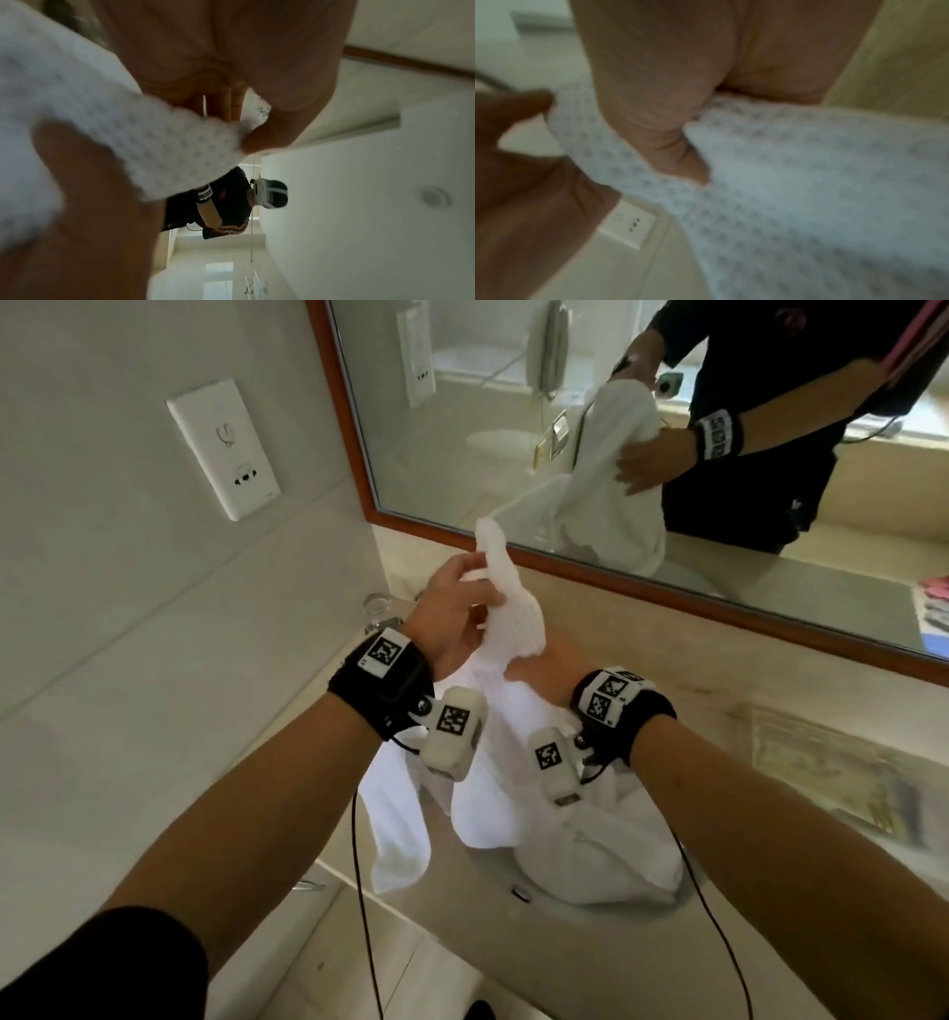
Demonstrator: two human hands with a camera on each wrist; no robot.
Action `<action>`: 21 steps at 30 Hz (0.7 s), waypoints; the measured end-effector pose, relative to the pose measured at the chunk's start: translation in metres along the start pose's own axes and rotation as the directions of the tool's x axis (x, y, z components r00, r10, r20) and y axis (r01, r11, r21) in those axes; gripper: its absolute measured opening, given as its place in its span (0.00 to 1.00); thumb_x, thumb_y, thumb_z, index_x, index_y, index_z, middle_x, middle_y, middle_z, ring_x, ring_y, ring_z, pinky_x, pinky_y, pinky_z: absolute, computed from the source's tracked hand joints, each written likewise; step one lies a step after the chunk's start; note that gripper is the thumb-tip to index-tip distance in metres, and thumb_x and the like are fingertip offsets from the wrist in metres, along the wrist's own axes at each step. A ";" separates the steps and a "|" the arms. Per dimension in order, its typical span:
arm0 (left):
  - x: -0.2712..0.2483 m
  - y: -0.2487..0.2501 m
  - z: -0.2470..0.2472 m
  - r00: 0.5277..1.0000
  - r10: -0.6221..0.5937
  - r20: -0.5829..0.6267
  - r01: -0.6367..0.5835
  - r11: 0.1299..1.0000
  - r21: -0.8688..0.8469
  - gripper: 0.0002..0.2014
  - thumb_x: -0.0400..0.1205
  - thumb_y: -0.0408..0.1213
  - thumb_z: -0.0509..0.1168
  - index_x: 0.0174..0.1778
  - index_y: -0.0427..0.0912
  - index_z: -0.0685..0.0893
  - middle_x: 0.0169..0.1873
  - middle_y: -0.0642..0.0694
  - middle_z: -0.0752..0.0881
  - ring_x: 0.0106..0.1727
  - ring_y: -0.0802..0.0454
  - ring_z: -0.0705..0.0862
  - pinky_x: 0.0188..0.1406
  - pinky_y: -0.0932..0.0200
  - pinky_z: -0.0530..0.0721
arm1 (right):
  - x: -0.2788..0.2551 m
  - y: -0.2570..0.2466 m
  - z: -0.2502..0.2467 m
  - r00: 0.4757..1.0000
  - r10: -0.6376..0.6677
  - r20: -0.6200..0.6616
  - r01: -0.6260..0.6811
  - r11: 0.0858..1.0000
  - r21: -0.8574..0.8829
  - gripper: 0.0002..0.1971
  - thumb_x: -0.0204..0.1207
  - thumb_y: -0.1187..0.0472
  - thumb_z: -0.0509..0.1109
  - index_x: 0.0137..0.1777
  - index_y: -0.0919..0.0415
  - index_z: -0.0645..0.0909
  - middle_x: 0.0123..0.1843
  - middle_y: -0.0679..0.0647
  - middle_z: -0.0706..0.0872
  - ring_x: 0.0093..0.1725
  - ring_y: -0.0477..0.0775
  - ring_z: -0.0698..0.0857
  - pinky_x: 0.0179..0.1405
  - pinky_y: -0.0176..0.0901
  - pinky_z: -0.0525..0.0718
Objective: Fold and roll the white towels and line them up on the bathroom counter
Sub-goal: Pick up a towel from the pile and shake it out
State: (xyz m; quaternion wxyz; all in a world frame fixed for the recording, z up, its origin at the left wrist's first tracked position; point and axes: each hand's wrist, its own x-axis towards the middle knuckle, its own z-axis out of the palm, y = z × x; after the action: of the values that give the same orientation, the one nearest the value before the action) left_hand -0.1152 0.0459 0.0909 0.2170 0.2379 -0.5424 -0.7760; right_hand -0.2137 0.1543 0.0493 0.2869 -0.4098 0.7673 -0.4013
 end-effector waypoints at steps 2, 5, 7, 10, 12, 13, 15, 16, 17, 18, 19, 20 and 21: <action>-0.004 0.011 0.011 0.999 -0.017 0.032 0.018 1.000 -0.005 0.27 0.70 0.21 0.53 0.66 0.40 0.76 0.46 0.38 0.84 0.44 0.43 0.84 0.41 0.51 0.85 | -0.015 -0.009 -0.023 0.999 -0.013 -0.032 0.012 0.999 -0.048 0.18 0.66 0.67 0.74 0.55 0.74 0.83 0.55 0.71 0.86 0.56 0.69 0.84 0.54 0.56 0.84; -0.003 0.009 0.023 0.999 0.025 0.021 -0.030 0.957 0.290 0.33 0.61 0.26 0.60 0.65 0.48 0.77 0.55 0.45 0.82 0.57 0.45 0.81 0.42 0.56 0.80 | -0.037 -0.014 -0.057 0.992 -0.056 -0.113 0.055 0.998 -0.017 0.25 0.51 0.62 0.64 0.48 0.76 0.84 0.44 0.70 0.87 0.44 0.64 0.84 0.47 0.61 0.84; -0.005 -0.002 0.030 0.995 0.042 0.095 -0.085 0.854 0.514 0.41 0.61 0.25 0.69 0.72 0.52 0.70 0.60 0.51 0.78 0.64 0.47 0.77 0.48 0.58 0.80 | -0.053 -0.014 -0.079 0.987 -0.045 -0.152 0.055 0.997 0.063 0.24 0.46 0.65 0.63 0.44 0.75 0.83 0.37 0.63 0.84 0.40 0.59 0.80 0.40 0.56 0.81; -0.014 -0.016 0.052 0.971 -0.020 0.239 -0.129 0.796 0.591 0.43 0.66 0.24 0.74 0.78 0.43 0.68 0.64 0.46 0.81 0.59 0.51 0.82 0.54 0.55 0.87 | -0.083 -0.016 -0.109 0.993 -0.001 -0.120 0.020 0.987 0.156 0.24 0.42 0.69 0.63 0.42 0.79 0.80 0.33 0.60 0.80 0.35 0.58 0.79 0.35 0.50 0.77; -0.018 -0.024 0.071 0.969 -0.064 0.238 -0.106 0.764 0.636 0.26 0.74 0.29 0.73 0.69 0.35 0.79 0.60 0.46 0.85 0.54 0.53 0.85 0.58 0.58 0.85 | -0.101 -0.014 -0.124 0.994 0.007 -0.109 0.014 0.982 0.186 0.21 0.41 0.71 0.62 0.37 0.80 0.78 0.29 0.59 0.77 0.30 0.56 0.77 0.29 0.41 0.75; -0.019 -0.027 0.080 0.971 -0.075 0.226 -0.083 0.784 0.616 0.20 0.77 0.33 0.71 0.66 0.36 0.81 0.59 0.45 0.87 0.55 0.51 0.86 0.60 0.53 0.84 | -0.110 -0.011 -0.130 0.992 0.014 -0.125 0.011 0.980 0.197 0.16 0.40 0.71 0.62 0.32 0.76 0.77 0.26 0.57 0.76 0.27 0.55 0.76 0.26 0.38 0.74; -0.022 -0.030 0.099 0.981 -0.054 0.186 -0.058 0.834 0.548 0.15 0.79 0.41 0.70 0.61 0.42 0.84 0.56 0.44 0.89 0.59 0.44 0.86 0.64 0.37 0.83 | -0.124 0.000 -0.145 0.978 0.049 -0.203 0.000 0.972 0.236 0.09 0.40 0.71 0.60 0.25 0.68 0.73 0.20 0.53 0.73 0.24 0.53 0.74 0.23 0.36 0.72; -0.024 -0.029 0.108 0.983 -0.015 0.181 -0.083 0.849 0.521 0.13 0.81 0.44 0.69 0.59 0.45 0.85 0.55 0.45 0.89 0.60 0.44 0.86 0.65 0.35 0.82 | -0.129 0.007 -0.153 0.964 0.078 -0.252 -0.010 0.965 0.260 0.07 0.40 0.71 0.60 0.22 0.65 0.72 0.20 0.53 0.72 0.24 0.53 0.73 0.24 0.37 0.72; -0.025 -0.027 0.119 0.982 0.032 0.186 -0.123 0.855 0.503 0.12 0.82 0.46 0.67 0.59 0.47 0.85 0.55 0.46 0.90 0.60 0.45 0.87 0.64 0.38 0.84 | -0.134 0.017 -0.160 0.950 0.104 -0.294 -0.018 0.959 0.283 0.06 0.40 0.70 0.59 0.19 0.63 0.71 0.21 0.55 0.71 0.26 0.54 0.72 0.26 0.39 0.71; -0.029 -0.023 0.131 0.977 0.085 0.196 -0.172 0.857 0.485 0.12 0.84 0.46 0.65 0.59 0.48 0.86 0.55 0.47 0.90 0.58 0.47 0.88 0.61 0.46 0.86 | -0.139 0.026 -0.167 0.937 0.128 -0.325 -0.031 0.958 0.286 0.05 0.40 0.70 0.60 0.17 0.60 0.71 0.22 0.55 0.71 0.28 0.55 0.71 0.28 0.42 0.71; -0.031 -0.020 0.143 0.970 0.141 0.199 -0.223 0.842 0.492 0.11 0.85 0.44 0.63 0.59 0.48 0.86 0.54 0.48 0.90 0.56 0.51 0.88 0.55 0.55 0.87 | -0.146 0.034 -0.171 0.927 0.131 -0.353 -0.028 0.959 0.284 0.05 0.42 0.68 0.60 0.16 0.58 0.71 0.24 0.56 0.72 0.29 0.56 0.71 0.30 0.46 0.72; -0.034 -0.016 0.156 0.952 0.208 0.222 -0.296 0.809 0.508 0.10 0.86 0.41 0.61 0.57 0.45 0.86 0.52 0.47 0.90 0.53 0.53 0.88 0.49 0.60 0.87 | -0.151 0.040 -0.175 0.922 0.135 -0.364 -0.037 0.964 0.264 0.04 0.44 0.67 0.61 0.18 0.58 0.74 0.26 0.58 0.74 0.31 0.57 0.74 0.32 0.48 0.74; -0.036 -0.014 0.168 0.934 0.257 0.249 -0.354 0.763 0.540 0.09 0.86 0.37 0.60 0.53 0.42 0.86 0.49 0.46 0.90 0.49 0.52 0.88 0.46 0.58 0.87 | -0.154 0.048 -0.177 0.917 0.128 -0.377 -0.039 0.971 0.235 0.06 0.46 0.65 0.62 0.25 0.60 0.79 0.29 0.59 0.78 0.34 0.58 0.77 0.34 0.48 0.77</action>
State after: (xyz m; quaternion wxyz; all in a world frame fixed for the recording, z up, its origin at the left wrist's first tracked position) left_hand -0.1891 0.1957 0.1322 0.2141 0.1372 -0.7986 -0.5455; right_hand -0.2921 0.3708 0.1164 0.1897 -0.2540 0.7760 -0.5453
